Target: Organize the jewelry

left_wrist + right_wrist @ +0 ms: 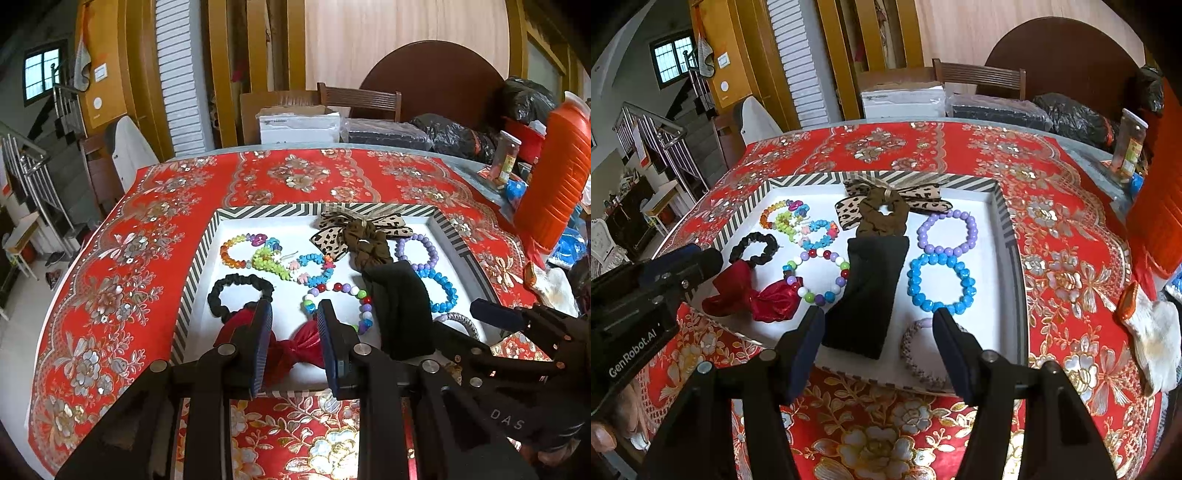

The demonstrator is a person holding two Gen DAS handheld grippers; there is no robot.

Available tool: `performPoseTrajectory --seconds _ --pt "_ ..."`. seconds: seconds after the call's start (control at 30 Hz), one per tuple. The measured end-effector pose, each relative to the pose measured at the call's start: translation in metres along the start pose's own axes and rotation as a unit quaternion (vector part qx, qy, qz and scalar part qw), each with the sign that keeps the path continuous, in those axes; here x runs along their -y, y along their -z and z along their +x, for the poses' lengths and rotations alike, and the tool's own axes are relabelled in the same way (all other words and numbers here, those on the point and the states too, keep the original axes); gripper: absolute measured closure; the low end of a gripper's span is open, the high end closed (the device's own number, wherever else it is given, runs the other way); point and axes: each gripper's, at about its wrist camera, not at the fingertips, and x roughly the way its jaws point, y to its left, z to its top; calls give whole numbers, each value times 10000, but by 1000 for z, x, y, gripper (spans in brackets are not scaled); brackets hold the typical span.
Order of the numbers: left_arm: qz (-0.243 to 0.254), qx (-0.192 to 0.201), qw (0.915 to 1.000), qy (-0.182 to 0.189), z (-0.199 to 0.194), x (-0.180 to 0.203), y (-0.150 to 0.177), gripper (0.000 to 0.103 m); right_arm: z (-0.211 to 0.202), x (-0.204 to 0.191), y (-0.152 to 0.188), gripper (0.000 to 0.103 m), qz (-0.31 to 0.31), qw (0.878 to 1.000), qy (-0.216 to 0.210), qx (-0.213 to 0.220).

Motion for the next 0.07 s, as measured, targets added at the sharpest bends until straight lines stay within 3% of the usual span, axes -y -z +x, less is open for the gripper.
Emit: performPoseTrajectory --seconds 0.07 --pt "-39 -24 10000 12 0 -3 -1 88 -1 3 -1 39 35 10000 -36 15"
